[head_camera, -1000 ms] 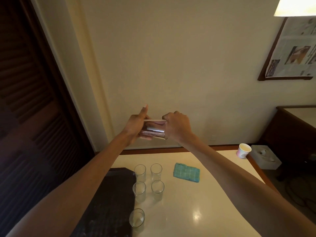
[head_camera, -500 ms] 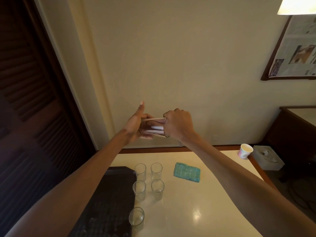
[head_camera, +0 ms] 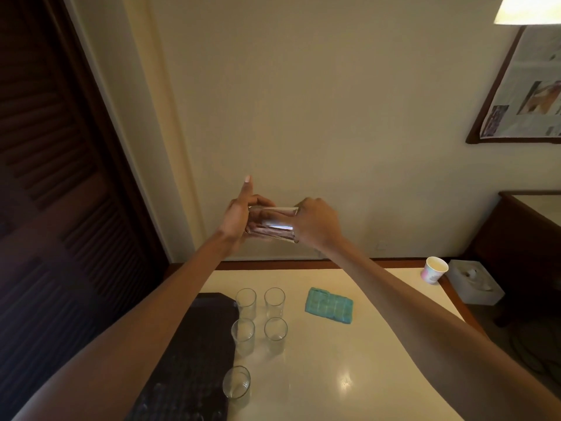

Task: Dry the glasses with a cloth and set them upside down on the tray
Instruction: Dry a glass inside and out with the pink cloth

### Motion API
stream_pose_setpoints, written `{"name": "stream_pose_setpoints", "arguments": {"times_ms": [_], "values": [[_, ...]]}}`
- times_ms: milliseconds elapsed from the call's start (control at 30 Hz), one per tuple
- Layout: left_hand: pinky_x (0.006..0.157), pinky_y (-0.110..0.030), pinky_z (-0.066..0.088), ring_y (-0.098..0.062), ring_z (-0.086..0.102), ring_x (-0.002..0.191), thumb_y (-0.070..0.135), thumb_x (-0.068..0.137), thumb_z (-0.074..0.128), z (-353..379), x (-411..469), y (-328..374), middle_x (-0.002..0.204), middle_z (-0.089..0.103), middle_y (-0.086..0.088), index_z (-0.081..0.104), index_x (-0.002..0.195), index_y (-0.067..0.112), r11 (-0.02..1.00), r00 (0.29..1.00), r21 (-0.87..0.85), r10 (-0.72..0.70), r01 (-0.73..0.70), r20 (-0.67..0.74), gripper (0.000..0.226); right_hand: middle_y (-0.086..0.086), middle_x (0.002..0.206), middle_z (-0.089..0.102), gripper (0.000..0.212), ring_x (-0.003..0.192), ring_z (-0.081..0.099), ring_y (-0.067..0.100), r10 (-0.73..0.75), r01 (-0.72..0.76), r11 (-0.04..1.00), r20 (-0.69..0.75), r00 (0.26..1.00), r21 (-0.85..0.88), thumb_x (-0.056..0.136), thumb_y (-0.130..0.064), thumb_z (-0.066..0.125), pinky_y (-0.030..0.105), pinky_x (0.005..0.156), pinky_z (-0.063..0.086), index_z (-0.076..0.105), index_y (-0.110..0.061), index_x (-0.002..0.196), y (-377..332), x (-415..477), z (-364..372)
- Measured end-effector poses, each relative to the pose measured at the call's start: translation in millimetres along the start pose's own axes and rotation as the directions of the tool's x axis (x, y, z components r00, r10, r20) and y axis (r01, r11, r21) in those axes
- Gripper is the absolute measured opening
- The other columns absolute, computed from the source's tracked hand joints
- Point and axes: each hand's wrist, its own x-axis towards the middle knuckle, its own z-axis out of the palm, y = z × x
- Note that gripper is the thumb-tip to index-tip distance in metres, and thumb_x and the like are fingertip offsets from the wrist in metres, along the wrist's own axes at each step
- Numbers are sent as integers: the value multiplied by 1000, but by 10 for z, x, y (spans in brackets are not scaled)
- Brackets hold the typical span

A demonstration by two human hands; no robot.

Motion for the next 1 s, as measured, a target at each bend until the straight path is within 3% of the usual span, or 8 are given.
{"name": "stream_pose_setpoints", "arguments": {"times_ms": [167,267,333,433,633,800,900,1000], "values": [[67,-43,64,-23,77,83,65,104,32,51,-44,25,100,77,-13,72,105,9,993,998,107,-56,58,-18,69,7,73,60,6,69,54,30,-202,161,934,-99,974,-320,80,-19,61,29,59,29,56,-19,76,-11,-11,-25],[76,-38,63,-20,77,81,59,105,40,78,-11,11,87,78,-6,78,90,16,964,974,241,155,-113,-163,59,6,78,64,23,70,58,23,29,-23,995,-66,997,94,90,-38,64,28,60,37,61,-17,82,37,35,128],[72,-31,61,-16,75,75,52,106,45,100,-3,23,78,78,-3,79,83,17,957,954,208,240,-201,-182,54,3,63,59,49,50,50,13,171,-323,770,311,935,550,92,-57,60,23,47,39,63,-9,84,10,59,200],[66,-26,58,-13,73,70,44,106,50,114,-15,21,78,78,-4,79,81,14,936,932,186,328,-299,-156,49,0,57,58,68,40,42,8,119,-487,642,550,826,592,90,-70,51,18,35,30,67,-5,96,24,66,232],[81,-43,59,-35,72,103,54,105,45,-31,-8,1,104,76,-15,73,108,8,1000,1000,21,-9,8,26,54,3,70,65,31,61,49,22,-123,107,989,-163,979,-106,79,-35,50,28,53,33,68,-11,74,-49,-10,10],[76,-45,65,-40,73,98,47,103,57,20,-34,-3,106,71,-27,71,108,0,991,999,129,43,-42,-8,49,3,79,69,14,67,52,20,-81,65,993,-168,983,-97,85,-22,63,28,57,34,72,-12,91,29,10,106],[71,-45,66,-37,75,91,50,99,62,27,-32,-12,96,71,-24,71,98,-2,977,984,168,147,-130,-96,53,0,58,61,31,47,50,10,210,-343,792,302,930,505,94,-37,64,25,45,36,67,-7,94,31,11,221],[65,-37,64,-25,75,78,49,100,61,75,-86,-23,86,75,-13,76,89,13,944,961,243,254,-222,-111,40,-2,58,61,54,43,39,6,142,-616,511,648,748,599,85,-70,57,15,36,26,68,-17,85,24,-66,250]]}}
